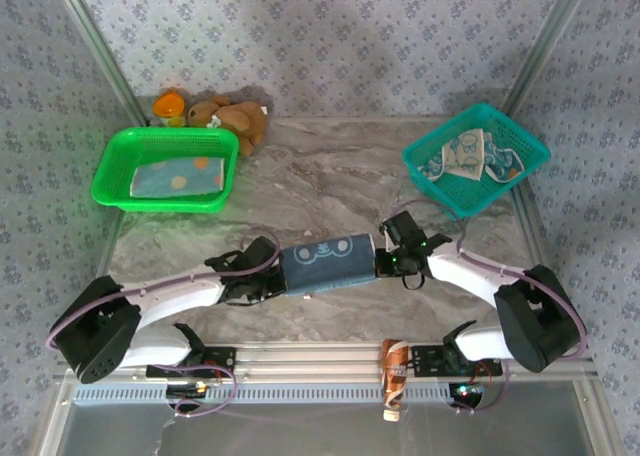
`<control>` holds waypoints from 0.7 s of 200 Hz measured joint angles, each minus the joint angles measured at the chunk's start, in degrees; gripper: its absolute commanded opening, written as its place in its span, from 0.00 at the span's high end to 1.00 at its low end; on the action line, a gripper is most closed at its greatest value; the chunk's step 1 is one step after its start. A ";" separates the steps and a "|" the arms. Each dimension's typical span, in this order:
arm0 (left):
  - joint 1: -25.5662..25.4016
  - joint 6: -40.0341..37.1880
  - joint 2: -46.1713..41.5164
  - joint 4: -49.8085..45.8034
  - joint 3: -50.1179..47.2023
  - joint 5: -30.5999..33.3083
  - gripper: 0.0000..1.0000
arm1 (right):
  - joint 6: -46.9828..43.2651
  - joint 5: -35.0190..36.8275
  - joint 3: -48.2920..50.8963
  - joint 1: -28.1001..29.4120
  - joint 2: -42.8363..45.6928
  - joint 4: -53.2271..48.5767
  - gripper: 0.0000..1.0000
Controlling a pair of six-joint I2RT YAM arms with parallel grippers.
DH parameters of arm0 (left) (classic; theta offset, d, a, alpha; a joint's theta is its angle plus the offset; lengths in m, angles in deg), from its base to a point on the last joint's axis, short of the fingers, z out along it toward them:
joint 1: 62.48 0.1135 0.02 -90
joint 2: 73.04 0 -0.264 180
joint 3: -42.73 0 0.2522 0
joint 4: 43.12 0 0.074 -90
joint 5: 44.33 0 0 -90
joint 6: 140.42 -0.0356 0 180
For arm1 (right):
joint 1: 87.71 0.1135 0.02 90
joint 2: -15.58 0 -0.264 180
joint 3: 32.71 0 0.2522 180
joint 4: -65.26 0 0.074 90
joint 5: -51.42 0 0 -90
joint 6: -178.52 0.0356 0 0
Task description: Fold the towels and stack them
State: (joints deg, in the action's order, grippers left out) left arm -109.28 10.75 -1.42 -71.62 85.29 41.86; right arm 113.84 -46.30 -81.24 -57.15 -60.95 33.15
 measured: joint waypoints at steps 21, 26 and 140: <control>-0.11 0.07 -0.70 -0.07 -0.44 0.39 0.63 | 0.61 -0.13 0.50 0.24 -0.66 0.35 0.77; -0.11 0.42 -0.72 -0.13 -0.52 0.39 0.62 | 0.52 -0.07 0.50 0.22 -0.68 0.35 0.73; 4.11 -1.27 1.73 -1.38 5.18 0.50 0.45 | 0.59 1.14 -2.05 0.98 3.08 -1.05 0.56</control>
State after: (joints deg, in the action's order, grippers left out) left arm -105.17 9.48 0.31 -73.00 90.47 42.36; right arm 114.43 -45.17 -83.29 -56.16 -57.87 32.10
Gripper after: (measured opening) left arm 0.540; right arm 0.443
